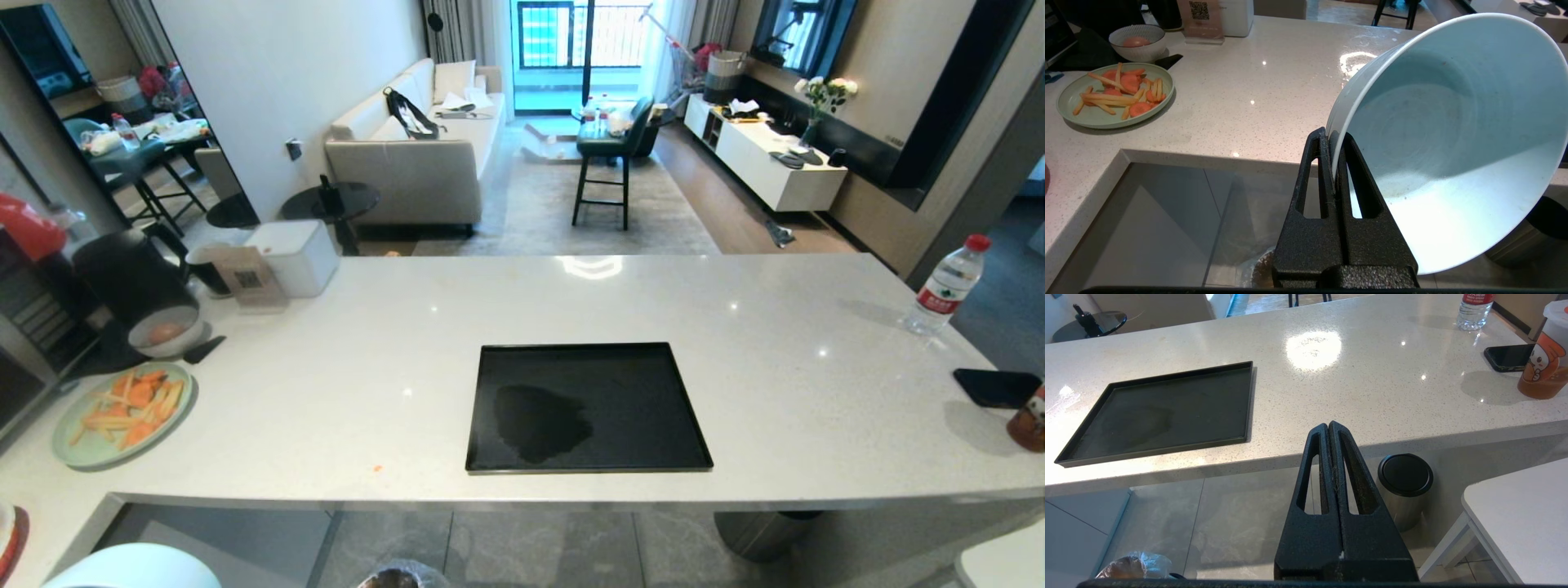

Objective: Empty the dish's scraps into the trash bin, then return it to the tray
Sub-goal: Put the bowl back to the table

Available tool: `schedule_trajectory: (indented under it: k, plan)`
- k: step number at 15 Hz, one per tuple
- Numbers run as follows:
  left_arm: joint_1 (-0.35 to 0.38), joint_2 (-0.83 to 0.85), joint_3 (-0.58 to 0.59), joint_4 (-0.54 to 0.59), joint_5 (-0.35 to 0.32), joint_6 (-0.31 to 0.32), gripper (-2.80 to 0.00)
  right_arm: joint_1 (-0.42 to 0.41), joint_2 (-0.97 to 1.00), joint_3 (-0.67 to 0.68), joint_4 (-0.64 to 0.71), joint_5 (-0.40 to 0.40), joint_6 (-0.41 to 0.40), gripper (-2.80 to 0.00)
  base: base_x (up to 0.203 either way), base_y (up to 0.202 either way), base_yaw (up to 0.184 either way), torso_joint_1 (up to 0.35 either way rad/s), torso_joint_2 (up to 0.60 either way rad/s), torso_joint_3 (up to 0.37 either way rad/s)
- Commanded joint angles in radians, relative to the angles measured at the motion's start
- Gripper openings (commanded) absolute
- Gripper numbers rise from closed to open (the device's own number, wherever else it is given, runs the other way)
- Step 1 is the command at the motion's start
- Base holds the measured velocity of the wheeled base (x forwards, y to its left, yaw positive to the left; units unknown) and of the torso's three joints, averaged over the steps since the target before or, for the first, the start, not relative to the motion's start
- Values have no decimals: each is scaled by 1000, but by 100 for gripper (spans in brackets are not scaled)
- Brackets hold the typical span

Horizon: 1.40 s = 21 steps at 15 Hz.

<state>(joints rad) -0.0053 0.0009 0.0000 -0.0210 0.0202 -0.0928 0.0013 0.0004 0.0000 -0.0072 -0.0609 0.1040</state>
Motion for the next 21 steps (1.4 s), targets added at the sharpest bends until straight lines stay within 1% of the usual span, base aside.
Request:
schedule_trajectory:
  k: [1, 21]
  plan:
    - [0, 1, 0, 0, 2, -1, -280, 0, 0, 0, 0, 0, 0, -280, 0, 0, 0, 0, 0, 0]
    - [-1, 1, 0, 0, 1, -1, -280, 0, 0, 0, 0, 0, 0, -280, 0, 0, 0, 0, 0, 0]
